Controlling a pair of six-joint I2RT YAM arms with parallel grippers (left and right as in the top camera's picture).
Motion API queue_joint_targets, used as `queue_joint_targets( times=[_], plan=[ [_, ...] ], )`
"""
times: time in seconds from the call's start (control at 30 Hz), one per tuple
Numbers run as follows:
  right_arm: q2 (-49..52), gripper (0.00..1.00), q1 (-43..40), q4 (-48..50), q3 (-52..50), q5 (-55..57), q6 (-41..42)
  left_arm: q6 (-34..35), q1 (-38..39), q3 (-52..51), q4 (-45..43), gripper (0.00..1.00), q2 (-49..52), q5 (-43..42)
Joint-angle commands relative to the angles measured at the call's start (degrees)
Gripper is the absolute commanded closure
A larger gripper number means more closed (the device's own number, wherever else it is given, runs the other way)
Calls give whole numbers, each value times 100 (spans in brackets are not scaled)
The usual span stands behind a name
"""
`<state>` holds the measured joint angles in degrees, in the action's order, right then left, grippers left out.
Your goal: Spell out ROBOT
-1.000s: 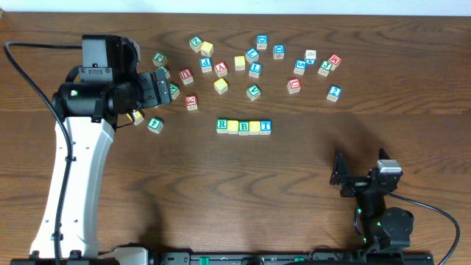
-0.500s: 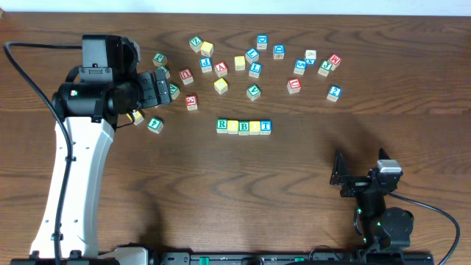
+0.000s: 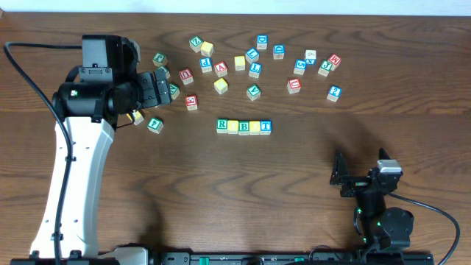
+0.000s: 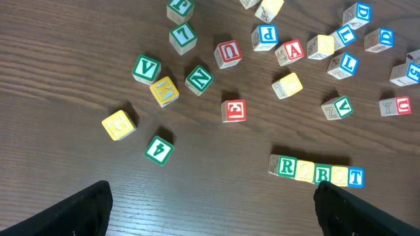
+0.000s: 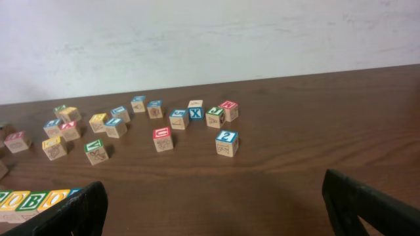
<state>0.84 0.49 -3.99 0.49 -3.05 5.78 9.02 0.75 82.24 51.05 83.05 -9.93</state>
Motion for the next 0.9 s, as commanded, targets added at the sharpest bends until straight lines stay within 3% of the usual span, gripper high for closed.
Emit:
queue_joint_targets(
  times=[0.0,0.17,0.37,0.67,0.87],
  plan=[
    [-52,1,-46,-9,-17,-33,-72,-35,-4,136,24,3,-79,57],
    [-52,1,-46,-9,-17,-33,-72,-33,-4,7,28,3,-363,55],
    [-52,1,-46,-9,-17,-33,-72,-404,-7,-964,-1309,3,-1309,55],
    [-52,1,-46,-9,-17,-33,-72,-1209,-7,-3641,-3829,3,-3620,61],
    [-52,1,-46,-9,-17,-33,-72,-1480,-9,-5322,-4898,3,-5036,192]
  ],
)
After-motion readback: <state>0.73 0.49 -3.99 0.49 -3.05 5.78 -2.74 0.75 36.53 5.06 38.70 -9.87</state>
